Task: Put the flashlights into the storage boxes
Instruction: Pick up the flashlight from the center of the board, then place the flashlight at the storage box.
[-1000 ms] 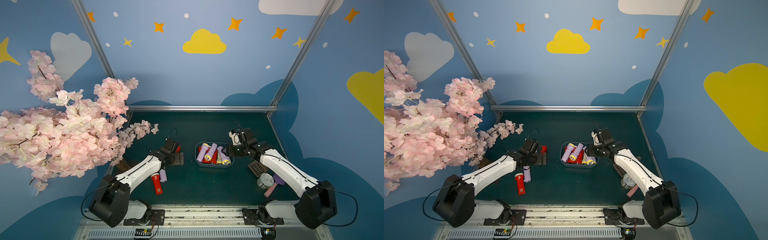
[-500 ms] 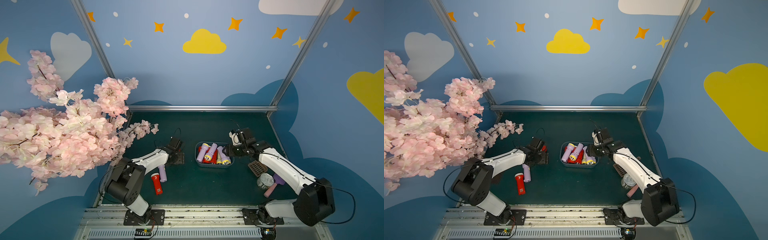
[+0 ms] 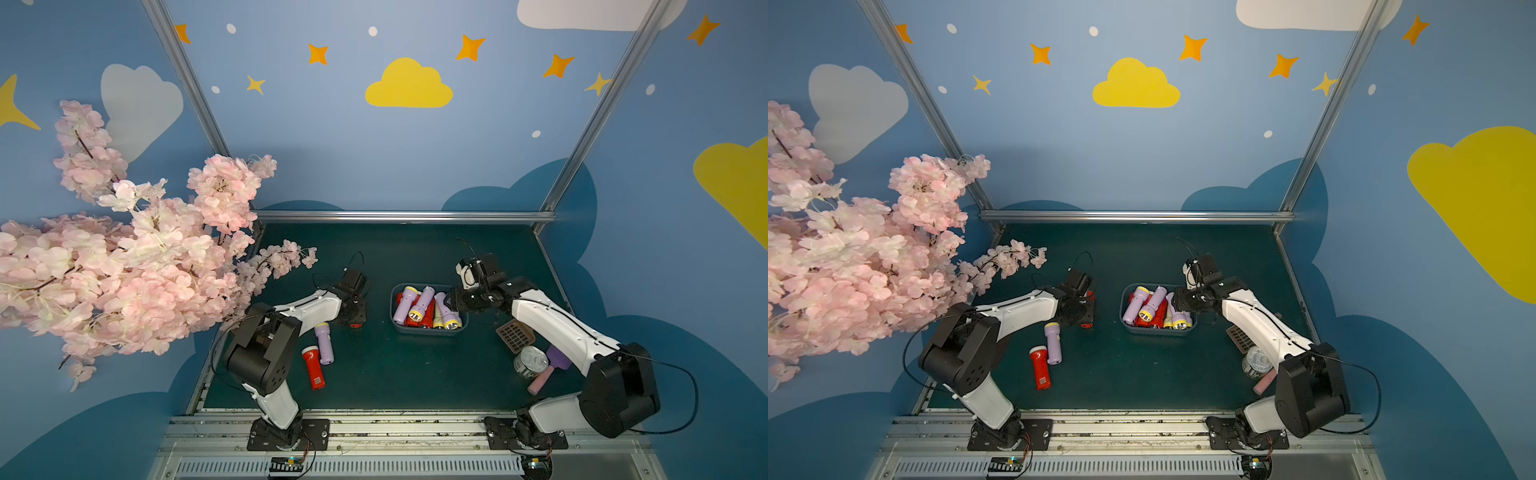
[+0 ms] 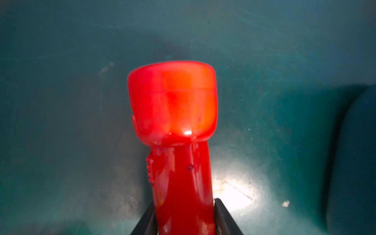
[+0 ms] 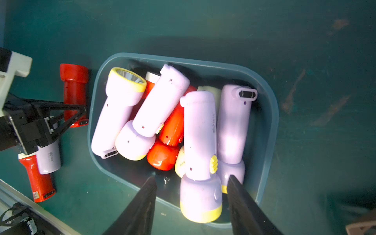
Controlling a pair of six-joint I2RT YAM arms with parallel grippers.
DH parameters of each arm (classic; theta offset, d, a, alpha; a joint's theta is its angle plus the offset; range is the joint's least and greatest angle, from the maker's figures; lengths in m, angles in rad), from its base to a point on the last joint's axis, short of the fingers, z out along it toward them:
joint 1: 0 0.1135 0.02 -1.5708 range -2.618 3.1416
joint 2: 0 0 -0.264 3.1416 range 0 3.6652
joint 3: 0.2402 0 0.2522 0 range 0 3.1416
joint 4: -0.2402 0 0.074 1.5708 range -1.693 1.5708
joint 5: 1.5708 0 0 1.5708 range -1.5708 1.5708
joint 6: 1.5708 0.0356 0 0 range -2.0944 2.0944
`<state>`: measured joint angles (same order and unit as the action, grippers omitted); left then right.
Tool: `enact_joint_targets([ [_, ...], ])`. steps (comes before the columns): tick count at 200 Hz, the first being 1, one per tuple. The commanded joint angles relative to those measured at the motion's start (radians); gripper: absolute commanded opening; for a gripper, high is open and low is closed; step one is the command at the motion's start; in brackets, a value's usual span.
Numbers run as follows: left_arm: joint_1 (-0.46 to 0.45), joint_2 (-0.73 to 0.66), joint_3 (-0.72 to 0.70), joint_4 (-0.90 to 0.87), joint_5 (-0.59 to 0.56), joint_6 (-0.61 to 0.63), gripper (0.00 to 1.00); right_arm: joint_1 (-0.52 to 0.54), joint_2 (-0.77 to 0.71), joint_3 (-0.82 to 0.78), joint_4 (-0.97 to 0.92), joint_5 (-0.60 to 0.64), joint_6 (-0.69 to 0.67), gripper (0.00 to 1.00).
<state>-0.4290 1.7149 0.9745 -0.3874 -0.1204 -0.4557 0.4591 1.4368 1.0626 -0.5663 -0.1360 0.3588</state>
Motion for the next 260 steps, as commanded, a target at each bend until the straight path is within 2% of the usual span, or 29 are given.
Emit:
enact_joint_targets([
  [1, 0.006, 0.021, 0.012, -0.023, 0.013, 0.010, 0.43, -0.002, 0.017, 0.034, -0.009, -0.004, -0.008, 0.57],
  [10, 0.006, 0.026, 0.011, -0.024, 0.012, 0.009, 0.43, -0.002, 0.025, 0.038, -0.008, -0.006, -0.006, 0.57],
  [35, 0.005, 0.033, 0.017, -0.031, 0.020, 0.010, 0.31, -0.002, 0.037, 0.048, -0.012, -0.008, -0.006, 0.56],
  [68, 0.005, 0.005, 0.034, -0.072, 0.033, 0.015, 0.27, -0.002, 0.018, 0.046, -0.015, -0.007, -0.004, 0.56],
  [125, -0.018, -0.156, 0.036, -0.133, 0.070, -0.010, 0.29, -0.003, -0.044, 0.004, -0.009, -0.008, 0.002, 0.56],
  [177, -0.118, -0.250, 0.070, -0.154, 0.075, -0.063, 0.32, -0.004, -0.144, -0.066, -0.007, -0.004, 0.000, 0.57],
  [211, -0.214, -0.209, 0.135, -0.139, 0.049, -0.087, 0.32, -0.007, -0.220, -0.113, -0.010, 0.002, 0.000, 0.57],
  [260, -0.326, -0.038, 0.311, -0.153, 0.031, -0.094, 0.31, -0.019, -0.325, -0.176, -0.025, 0.008, -0.001, 0.58],
])
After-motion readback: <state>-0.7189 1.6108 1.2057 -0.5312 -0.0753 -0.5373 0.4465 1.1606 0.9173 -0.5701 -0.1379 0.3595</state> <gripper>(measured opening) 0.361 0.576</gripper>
